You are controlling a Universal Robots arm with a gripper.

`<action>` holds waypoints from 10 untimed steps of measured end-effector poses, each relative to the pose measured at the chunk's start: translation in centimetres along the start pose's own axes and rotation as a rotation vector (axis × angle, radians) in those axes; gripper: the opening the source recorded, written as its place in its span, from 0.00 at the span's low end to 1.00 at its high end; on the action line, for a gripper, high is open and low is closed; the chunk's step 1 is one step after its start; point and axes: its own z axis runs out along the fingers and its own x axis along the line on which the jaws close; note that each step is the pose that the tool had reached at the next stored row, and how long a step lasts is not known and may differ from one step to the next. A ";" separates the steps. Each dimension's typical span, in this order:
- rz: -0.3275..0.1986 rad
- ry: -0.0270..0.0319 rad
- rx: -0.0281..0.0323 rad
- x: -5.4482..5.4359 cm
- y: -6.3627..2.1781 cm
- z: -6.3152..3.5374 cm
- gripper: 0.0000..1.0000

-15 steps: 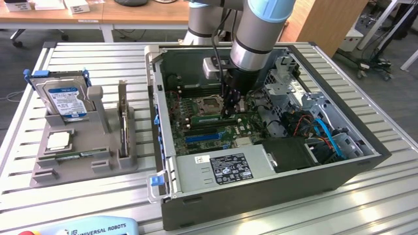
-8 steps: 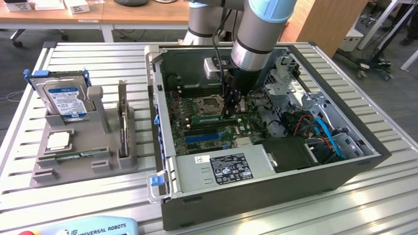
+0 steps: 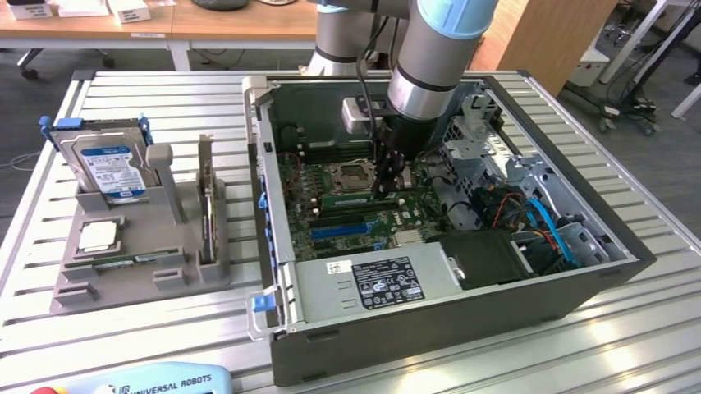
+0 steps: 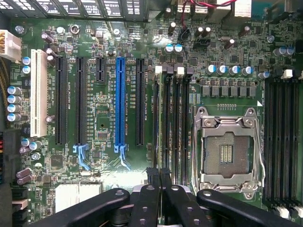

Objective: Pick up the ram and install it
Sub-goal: 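Insert the ram into the slot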

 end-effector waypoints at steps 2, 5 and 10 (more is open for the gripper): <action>0.000 0.0000 0.0000 0.0 0.00 0.03 0.11; 0.000 0.0000 0.0000 0.0 -0.01 0.15 0.11; 0.000 0.0001 -0.0001 0.0 -0.01 0.15 0.11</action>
